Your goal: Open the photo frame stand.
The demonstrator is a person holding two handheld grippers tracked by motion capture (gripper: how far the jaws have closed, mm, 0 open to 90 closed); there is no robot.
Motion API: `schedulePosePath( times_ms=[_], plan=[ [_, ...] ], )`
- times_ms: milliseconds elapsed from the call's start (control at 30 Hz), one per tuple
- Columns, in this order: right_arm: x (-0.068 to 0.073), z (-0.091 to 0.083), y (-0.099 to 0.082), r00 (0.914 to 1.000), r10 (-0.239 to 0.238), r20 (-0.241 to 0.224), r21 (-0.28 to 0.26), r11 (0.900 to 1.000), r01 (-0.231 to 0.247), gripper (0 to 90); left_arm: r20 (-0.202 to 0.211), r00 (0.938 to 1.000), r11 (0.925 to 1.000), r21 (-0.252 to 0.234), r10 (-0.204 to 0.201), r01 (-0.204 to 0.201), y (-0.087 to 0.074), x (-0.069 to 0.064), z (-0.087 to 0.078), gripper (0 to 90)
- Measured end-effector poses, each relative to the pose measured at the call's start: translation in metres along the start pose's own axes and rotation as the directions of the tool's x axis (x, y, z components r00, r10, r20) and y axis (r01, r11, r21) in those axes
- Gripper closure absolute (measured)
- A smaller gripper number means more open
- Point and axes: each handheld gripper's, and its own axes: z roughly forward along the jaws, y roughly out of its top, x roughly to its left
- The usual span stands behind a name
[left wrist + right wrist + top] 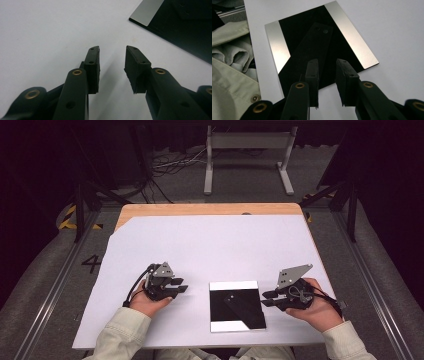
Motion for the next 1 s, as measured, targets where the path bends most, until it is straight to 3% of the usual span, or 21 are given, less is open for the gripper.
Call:
schedulePosePath(
  times_ms=[600, 1000],
  plan=[
    [0.010, 0.012, -0.020, 0.9996, -0.002, -0.028, 0.106, 0.9943, 0.005, 71.2, 0.001, 1.0000, 1.0000, 0.002, 0.005, -0.005, 0.000, -0.001, 0.001, 64.8],
    [0.018, 0.019, -0.028, 0.9976, -0.018, -0.067, 0.192, 0.9809, 0.031, 70.9, 0.000, 1.0000, 1.0000, 0.006, 0.005, -0.005, 0.000, -0.001, 0.002, 64.7]
  ],
)
